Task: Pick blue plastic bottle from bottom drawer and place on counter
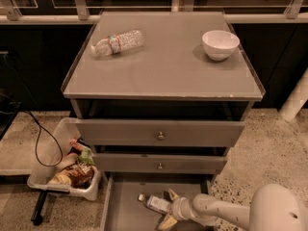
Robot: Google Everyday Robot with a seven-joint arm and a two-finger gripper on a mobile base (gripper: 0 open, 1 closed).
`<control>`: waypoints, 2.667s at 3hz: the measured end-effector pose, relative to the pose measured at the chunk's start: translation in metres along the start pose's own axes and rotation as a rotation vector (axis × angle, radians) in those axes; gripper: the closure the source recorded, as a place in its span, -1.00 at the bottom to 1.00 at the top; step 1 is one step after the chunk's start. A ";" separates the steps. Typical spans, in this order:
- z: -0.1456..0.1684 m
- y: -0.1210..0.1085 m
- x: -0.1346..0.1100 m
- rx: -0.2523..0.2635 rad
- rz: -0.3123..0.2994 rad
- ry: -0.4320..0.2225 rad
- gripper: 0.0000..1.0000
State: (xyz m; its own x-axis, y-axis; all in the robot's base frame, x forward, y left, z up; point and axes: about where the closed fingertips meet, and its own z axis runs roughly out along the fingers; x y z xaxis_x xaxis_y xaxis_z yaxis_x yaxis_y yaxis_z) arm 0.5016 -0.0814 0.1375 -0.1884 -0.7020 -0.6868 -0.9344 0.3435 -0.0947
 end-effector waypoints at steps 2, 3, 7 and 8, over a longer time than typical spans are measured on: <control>0.000 0.000 0.000 0.000 0.000 0.000 -0.16; 0.000 0.000 0.000 0.000 0.000 0.000 0.31; -0.116 0.004 -0.061 0.038 -0.062 -0.097 1.00; -0.152 0.003 -0.076 0.036 -0.083 -0.109 1.00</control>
Offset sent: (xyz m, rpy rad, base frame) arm 0.0001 0.0000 -0.0002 0.0000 0.0000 -0.0002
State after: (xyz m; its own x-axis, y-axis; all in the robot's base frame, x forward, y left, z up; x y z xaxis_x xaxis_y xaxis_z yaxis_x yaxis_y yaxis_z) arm 0.4675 -0.1218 0.2990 -0.0752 -0.6576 -0.7496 -0.9335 0.3107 -0.1789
